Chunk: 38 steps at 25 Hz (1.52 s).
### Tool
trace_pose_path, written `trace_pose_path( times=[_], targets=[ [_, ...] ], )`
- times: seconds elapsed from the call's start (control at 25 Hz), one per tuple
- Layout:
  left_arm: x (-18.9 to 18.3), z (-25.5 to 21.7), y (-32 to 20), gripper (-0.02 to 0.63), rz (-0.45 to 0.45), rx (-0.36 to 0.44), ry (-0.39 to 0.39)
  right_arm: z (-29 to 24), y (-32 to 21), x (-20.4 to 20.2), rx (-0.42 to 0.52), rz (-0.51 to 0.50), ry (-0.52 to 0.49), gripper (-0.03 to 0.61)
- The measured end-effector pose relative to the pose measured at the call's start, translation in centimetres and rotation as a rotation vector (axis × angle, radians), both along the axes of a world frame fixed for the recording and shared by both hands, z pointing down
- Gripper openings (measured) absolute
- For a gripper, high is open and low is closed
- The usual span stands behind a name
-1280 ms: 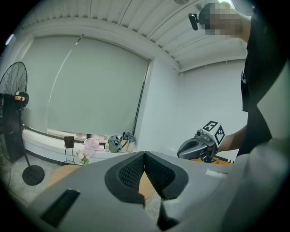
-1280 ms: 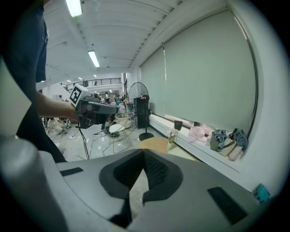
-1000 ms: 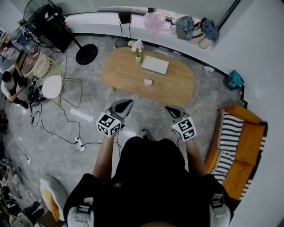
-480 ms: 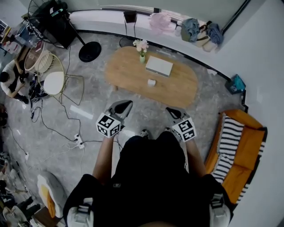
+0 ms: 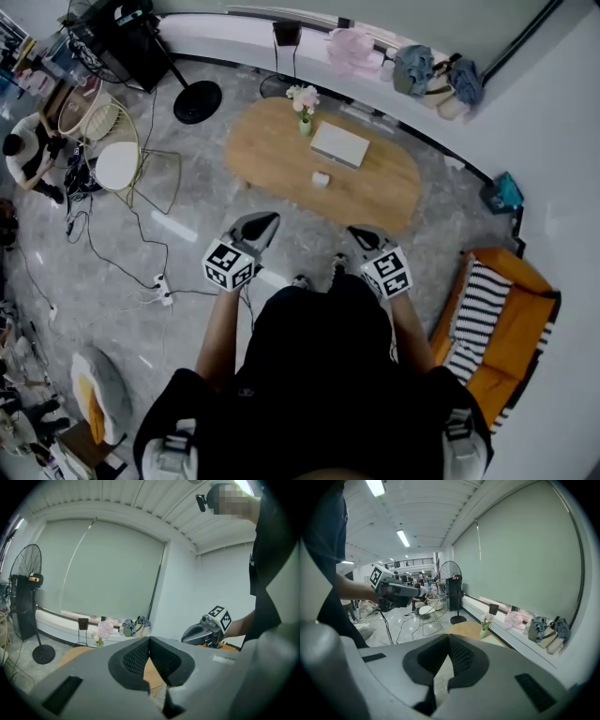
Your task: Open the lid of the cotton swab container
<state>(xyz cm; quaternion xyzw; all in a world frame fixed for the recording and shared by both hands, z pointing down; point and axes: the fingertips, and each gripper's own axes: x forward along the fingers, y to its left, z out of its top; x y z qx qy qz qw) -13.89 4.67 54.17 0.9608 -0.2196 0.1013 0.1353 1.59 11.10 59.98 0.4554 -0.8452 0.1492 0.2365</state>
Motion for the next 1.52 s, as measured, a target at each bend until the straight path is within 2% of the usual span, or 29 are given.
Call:
trace_pose_path(
  times=[0.4,0.88,1.08,1.28,1.52],
  targets=[
    [5.7,-0.8,-2.1,0.000,-0.052,0.012,-0.001,-0.3,-3.7,5.9,0.003,-0.068,0.006,-0.005],
    [7.8,-0.8,-2.6,0.000,-0.172,0.015,-0.022,0.6,-5.8,8.8,-0.014,-0.181,-0.006,-0.005],
    [7.6,-0.6,-2.6,0.000,-0.212,0.004,-0.021,2.1,-5.8,9.5,-0.047,-0.220,0.007,-0.005],
    [6.1,0.3,-3.3,0.000,-0.223,-0.020,-0.028,2.7,-6.4,9.2,-0.069,-0.210,0.010,-0.005],
    [5.1,0.2,-6.1,0.000,-0.173,-0.015,-0.021,3.1,-8.8,7.3,-0.077,-0.183,0.019,-0.005]
  ],
)
